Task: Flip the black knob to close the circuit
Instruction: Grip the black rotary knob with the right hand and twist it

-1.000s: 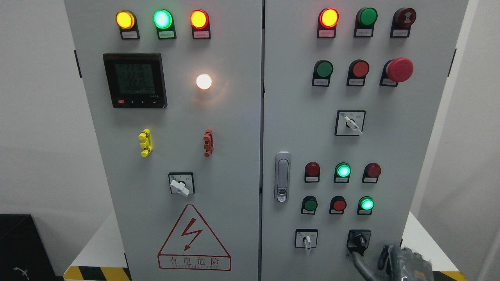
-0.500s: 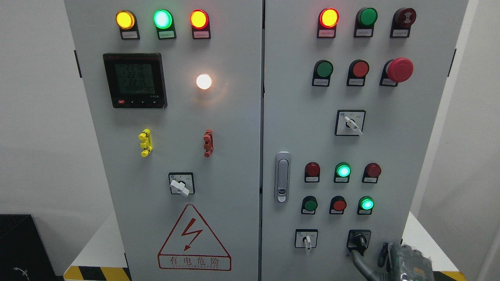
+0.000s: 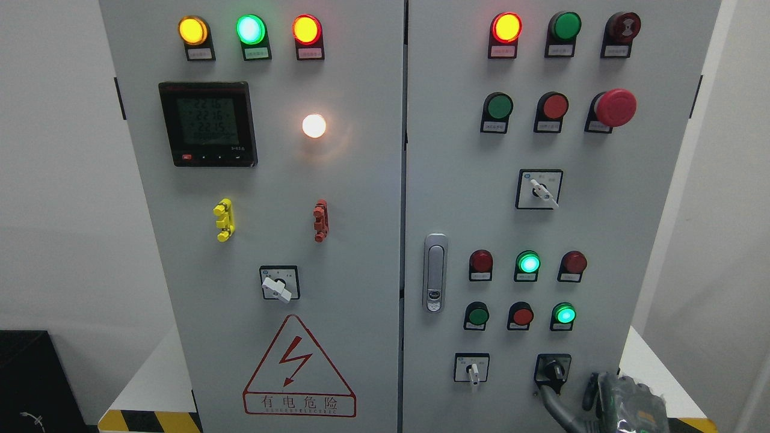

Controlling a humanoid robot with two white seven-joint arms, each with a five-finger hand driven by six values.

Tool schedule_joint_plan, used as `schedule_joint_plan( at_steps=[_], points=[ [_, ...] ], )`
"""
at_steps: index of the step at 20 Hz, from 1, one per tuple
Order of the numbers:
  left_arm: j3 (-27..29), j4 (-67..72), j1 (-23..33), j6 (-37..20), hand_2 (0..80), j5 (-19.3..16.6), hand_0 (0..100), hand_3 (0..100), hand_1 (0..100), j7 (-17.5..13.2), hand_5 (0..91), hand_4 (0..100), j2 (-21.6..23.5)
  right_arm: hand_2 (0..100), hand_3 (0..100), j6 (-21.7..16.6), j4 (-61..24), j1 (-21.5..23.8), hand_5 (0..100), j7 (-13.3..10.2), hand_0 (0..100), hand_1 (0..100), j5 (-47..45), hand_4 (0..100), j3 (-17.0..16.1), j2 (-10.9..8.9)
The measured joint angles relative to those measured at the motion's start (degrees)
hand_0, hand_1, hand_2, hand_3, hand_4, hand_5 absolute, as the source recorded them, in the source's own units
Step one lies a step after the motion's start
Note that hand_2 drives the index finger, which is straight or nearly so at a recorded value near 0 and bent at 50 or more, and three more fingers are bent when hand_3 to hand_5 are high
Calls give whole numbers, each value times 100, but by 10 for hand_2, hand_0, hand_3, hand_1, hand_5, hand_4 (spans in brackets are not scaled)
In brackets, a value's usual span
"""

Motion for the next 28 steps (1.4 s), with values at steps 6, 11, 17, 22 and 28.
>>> schedule_joint_plan(
  at_steps=[6, 11, 17, 22, 28],
  points=[
    [0, 0, 0, 0, 0, 0, 0, 0, 0, 0, 0, 0, 0, 736, 916, 0, 6, -9, 728, 13, 0, 138, -6, 721, -22, -15],
    [0, 0, 0, 0, 0, 0, 0, 0, 0, 16, 0, 0, 0, 736, 916, 0, 15, -23, 730, 16, 0, 143, -9, 721, -45, -25],
    [0, 0, 0, 0, 0, 0, 0, 0, 0, 11, 0, 0, 0, 735, 916, 0, 42, -68, 729, 18, 0, 147, -12, 721, -88, -33],
    [0, 0, 0, 0, 0, 0, 0, 0, 0, 4, 0, 0, 0, 733, 915, -4, 65, -103, 730, 19, 0, 153, -18, 721, -114, -45],
    [0, 0, 0, 0, 0, 0, 0, 0, 0, 3, 0, 0, 0, 732, 915, -8, 76, -122, 729, 25, 0, 155, -28, 721, -147, -70]
  ],
)
